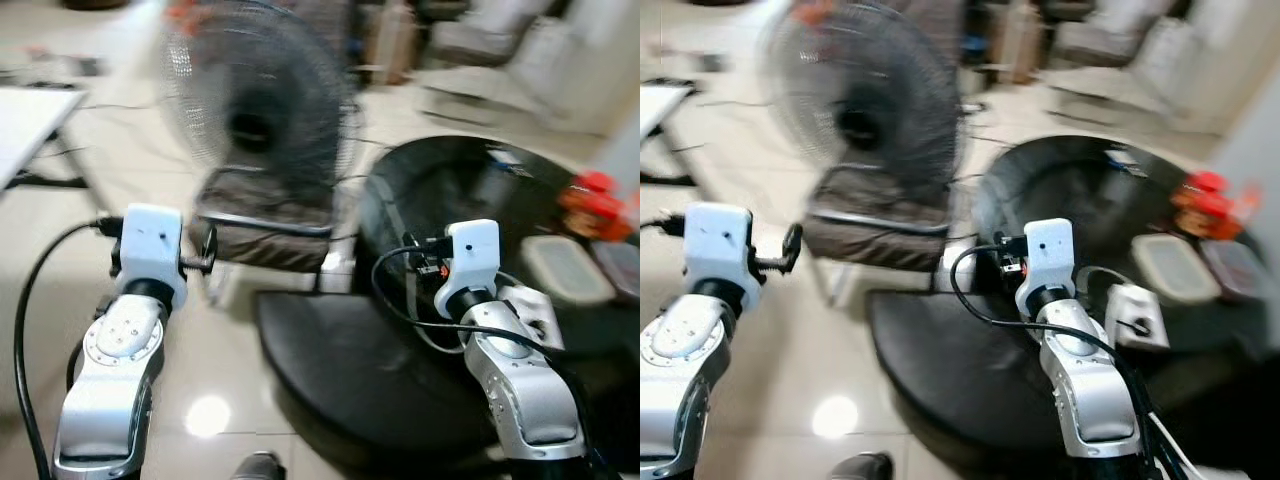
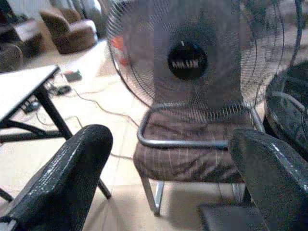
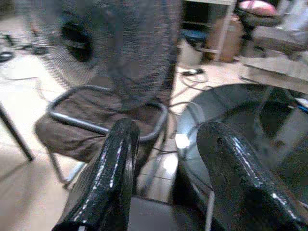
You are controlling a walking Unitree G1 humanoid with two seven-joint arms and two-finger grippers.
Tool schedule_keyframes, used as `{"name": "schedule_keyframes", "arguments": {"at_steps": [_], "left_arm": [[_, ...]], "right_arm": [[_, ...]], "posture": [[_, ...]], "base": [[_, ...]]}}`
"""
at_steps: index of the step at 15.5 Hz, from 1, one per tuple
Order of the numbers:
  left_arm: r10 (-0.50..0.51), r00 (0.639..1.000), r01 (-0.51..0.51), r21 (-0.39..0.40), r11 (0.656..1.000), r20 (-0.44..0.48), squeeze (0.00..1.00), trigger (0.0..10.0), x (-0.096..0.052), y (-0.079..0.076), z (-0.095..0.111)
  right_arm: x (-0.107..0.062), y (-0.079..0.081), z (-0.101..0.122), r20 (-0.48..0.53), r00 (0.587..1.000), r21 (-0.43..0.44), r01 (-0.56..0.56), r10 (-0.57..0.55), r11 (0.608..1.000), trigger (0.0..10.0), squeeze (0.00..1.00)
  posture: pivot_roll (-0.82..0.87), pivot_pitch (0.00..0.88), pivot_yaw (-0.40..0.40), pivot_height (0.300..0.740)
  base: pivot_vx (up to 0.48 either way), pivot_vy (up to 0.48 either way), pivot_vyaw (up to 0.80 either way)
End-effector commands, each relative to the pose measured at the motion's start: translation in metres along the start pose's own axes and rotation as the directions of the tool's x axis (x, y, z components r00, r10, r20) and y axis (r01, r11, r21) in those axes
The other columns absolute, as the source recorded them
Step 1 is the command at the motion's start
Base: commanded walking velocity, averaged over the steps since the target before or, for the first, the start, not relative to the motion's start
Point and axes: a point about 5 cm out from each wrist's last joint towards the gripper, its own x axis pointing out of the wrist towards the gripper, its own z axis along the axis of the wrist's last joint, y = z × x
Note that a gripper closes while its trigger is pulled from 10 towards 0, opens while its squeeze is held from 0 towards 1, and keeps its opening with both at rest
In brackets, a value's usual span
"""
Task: Setting the table
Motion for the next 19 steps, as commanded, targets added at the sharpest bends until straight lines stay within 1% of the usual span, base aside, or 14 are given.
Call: {"name": "schedule_keyframes", "arguments": {"at_steps": [1, 2, 3, 4, 6, 7, 8, 9, 12, 15, 17, 19], "left_arm": [[-0.026, 0.999, 0.028, -0.038, 0.999, 0.039, 1.0, 10.0, -0.002, 0.0, 0.008], [-0.039, 0.998, 0.042, -0.066, 0.997, 0.04, 1.0, 10.0, -0.003, 0.0, 0.009], [-0.032, 0.999, 0.034, -0.048, 0.998, 0.042, 1.0, 10.0, -0.003, 0.001, 0.009], [-0.038, 0.999, 0.038, -0.001, 0.999, 0.038, 1.0, 10.0, -0.002, 0.001, 0.01], [-0.045, 0.998, 0.045, -0.014, 0.999, 0.054, 1.0, 10.0, -0.001, 0.0, 0.014], [-0.056, 0.997, 0.055, 0.013, 0.998, 0.049, 1.0, 10.0, -0.002, -0.002, 0.013], [-0.057, 0.997, 0.056, 0.037, 0.998, 0.046, 0.33, 10.0, -0.002, -0.002, 0.012], [-0.052, 0.997, 0.049, 0.053, 0.997, 0.054, 0.0, 10.0, -0.002, -0.001, 0.013], [-0.055, 0.997, 0.052, 0.06, 0.997, 0.057, 0.0, 10.0, -0.001, -0.001, 0.014], [-0.035, 0.999, 0.033, 0.077, 0.997, 0.033, 0.0, 10.0, -0.007, 0.003, 0.006], [-0.001, 1.0, 0.001, 0.083, 0.997, -0.006, 0.0, 10.0, -0.018, 0.01, -0.007], [0.002, 1.0, 0.0, 0.091, 0.996, -0.018, 0.0, 10.0, -0.026, 0.006, -0.011]], "right_arm": [[-0.002, 0.002, 0.005, 0.036, 0.999, -0.001, -0.029, 0.029, 1.0, 10.0, 1.0], [-0.002, 0.003, 0.006, 0.039, 0.998, -0.005, -0.039, 0.039, 0.999, 10.0, 1.0], [-0.001, 0.005, 0.008, 0.051, 0.997, 0.003, -0.051, 0.051, 0.999, 10.0, 1.0], [0.001, 0.008, 0.018, 0.085, 0.994, 0.007, -0.069, 0.069, 0.998, 10.0, 1.0], [0.001, 0.011, 0.019, 0.096, 0.991, 0.014, -0.09, 0.088, 0.996, 10.0, 1.0], [0.0, 0.012, 0.018, 0.098, 0.991, 0.017, -0.096, 0.094, 0.995, 10.0, 1.0], [0.0, 0.014, 0.019, 0.103, 0.99, 0.018, -0.102, 0.099, 0.995, 10.0, 1.0], [0.001, 0.014, 0.019, 0.103, 0.99, 0.016, -0.1, 0.097, 0.995, 10.0, 1.0], [0.002, 0.019, 0.018, 0.102, 0.986, 0.013, -0.137, 0.135, 0.991, 10.0, 1.0], [0.003, 0.025, 0.019, 0.114, 0.973, -0.011, -0.203, 0.203, 0.979, 10.0, 1.0], [-0.001, 0.03, 0.014, 0.098, 0.954, -0.021, -0.282, 0.283, 0.959, 10.0, 1.0], [-0.003, 0.026, 0.009, 0.088, 0.95, -0.025, -0.299, 0.301, 0.954, 10.0, 1.0]], "posture": [[0.03, 0.053, -0.043, 0.74], [0.03, 0.053, -0.043, 0.74], [0.03, 0.053, -0.029, 0.74], [0.03, 0.051, -0.023, 0.74], [0.04, 0.049, -0.018, 0.74], [0.04, 0.049, -0.016, 0.74], [0.04, 0.05, -0.006, 0.74], [0.04, 0.049, -0.002, 0.74], [0.05, 0.046, -0.005, 0.74], [0.06, 0.036, -0.011, 0.74], [0.07, 0.024, -0.021, 0.74], [0.09, 0.01, -0.041, 0.74]], "base": [[0.0, 0.0, 0.8], [0.0, 0.0, 0.8], [0.0, 0.0, 0.8], [0.0, 0.0, 0.8], [0.0, 0.0, 0.8], [0.0, 0.0, 0.8], [0.0, 0.0, 0.8], [0.0, 0.0, 0.8], [0.0, 0.48, 0.8], [0.0, 0.48, 0.8], [0.0, 0.48, 0.8], [0.0, 0.48, 0.8]]}}
